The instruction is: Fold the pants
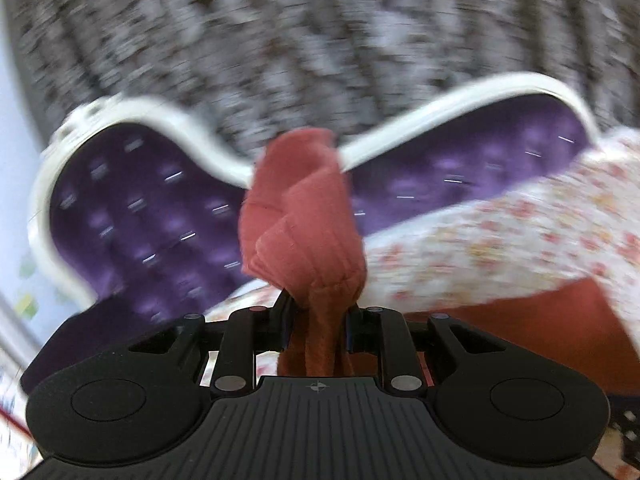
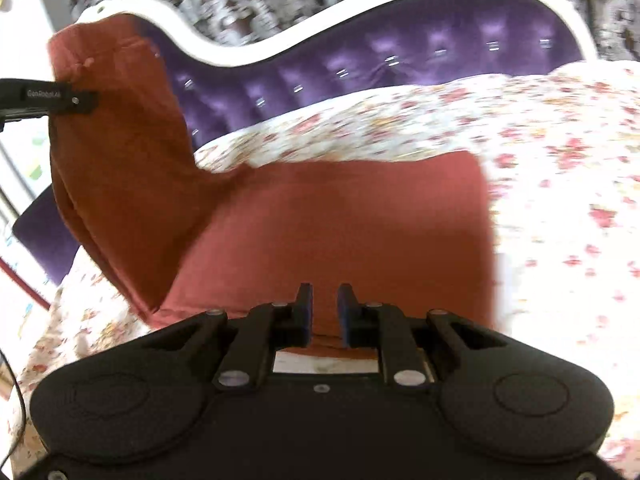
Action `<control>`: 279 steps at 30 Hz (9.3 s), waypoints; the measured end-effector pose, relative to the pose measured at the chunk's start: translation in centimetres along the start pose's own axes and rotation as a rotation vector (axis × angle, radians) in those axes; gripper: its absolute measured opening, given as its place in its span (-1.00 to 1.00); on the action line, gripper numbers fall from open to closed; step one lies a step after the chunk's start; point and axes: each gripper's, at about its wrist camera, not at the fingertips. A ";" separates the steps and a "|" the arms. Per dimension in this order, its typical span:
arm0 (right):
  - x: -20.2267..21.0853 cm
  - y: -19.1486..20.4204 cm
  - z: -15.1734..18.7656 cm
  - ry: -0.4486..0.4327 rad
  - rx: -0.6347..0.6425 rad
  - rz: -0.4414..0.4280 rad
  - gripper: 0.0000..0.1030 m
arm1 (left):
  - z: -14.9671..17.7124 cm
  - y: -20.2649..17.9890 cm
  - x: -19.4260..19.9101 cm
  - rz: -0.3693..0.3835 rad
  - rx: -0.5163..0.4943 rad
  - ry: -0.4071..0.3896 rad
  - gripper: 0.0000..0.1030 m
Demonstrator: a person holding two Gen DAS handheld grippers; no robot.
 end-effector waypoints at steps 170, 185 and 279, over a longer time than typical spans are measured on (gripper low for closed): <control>-2.2 -2.7 -2.0 -0.026 0.102 0.231 0.51 | 9.5 1.1 -14.9 0.363 0.334 0.290 0.80; -4.9 -7.2 -4.5 0.003 -0.090 -0.113 0.47 | 7.5 0.7 -17.4 0.426 0.316 0.335 0.99; 5.6 1.4 1.8 -0.145 0.128 0.275 -0.09 | 9.2 -7.2 2.1 0.236 0.310 0.235 -0.19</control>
Point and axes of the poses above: each gripper's, at about its wrist camera, not at the fingertips, and x roughly against the way its jaws point, y to its left, z to its underside, and after that the axes turned 13 degrees about y, right-handed
